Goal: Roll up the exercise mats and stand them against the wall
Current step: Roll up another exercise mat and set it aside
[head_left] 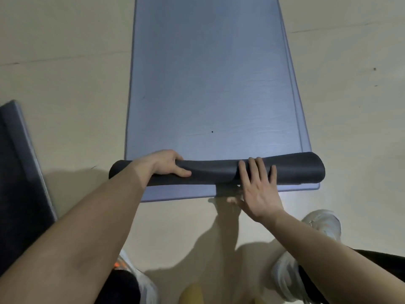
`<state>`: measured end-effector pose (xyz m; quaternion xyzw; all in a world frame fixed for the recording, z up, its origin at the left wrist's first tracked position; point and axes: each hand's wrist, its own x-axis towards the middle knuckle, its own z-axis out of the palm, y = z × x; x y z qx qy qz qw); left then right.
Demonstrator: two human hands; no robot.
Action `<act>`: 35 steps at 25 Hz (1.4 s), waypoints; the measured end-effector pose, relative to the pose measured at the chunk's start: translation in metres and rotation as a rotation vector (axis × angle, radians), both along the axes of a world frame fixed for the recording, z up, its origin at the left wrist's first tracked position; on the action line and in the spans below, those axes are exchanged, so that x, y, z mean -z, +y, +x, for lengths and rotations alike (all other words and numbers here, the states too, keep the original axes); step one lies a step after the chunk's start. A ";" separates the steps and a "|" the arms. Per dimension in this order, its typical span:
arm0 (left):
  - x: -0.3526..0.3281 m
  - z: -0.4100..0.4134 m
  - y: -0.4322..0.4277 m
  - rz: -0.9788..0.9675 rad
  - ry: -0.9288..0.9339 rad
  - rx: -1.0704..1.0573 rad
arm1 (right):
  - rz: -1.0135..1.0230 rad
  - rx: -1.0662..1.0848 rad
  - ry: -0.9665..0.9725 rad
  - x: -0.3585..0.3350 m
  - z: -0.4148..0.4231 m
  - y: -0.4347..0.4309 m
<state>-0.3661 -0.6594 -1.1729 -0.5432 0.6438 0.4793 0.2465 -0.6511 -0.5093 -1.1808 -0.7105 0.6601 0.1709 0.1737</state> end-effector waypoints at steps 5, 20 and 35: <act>0.016 -0.020 0.061 -1.047 -0.168 -0.115 | 0.015 -0.059 -0.025 0.007 -0.012 -0.079; -0.009 -0.007 -0.003 -0.360 -0.096 0.174 | 0.169 -0.184 -0.003 -0.016 -0.009 -0.124; 0.017 -0.008 0.098 -0.819 -0.268 0.005 | -0.270 0.193 -0.102 0.005 -0.007 -0.077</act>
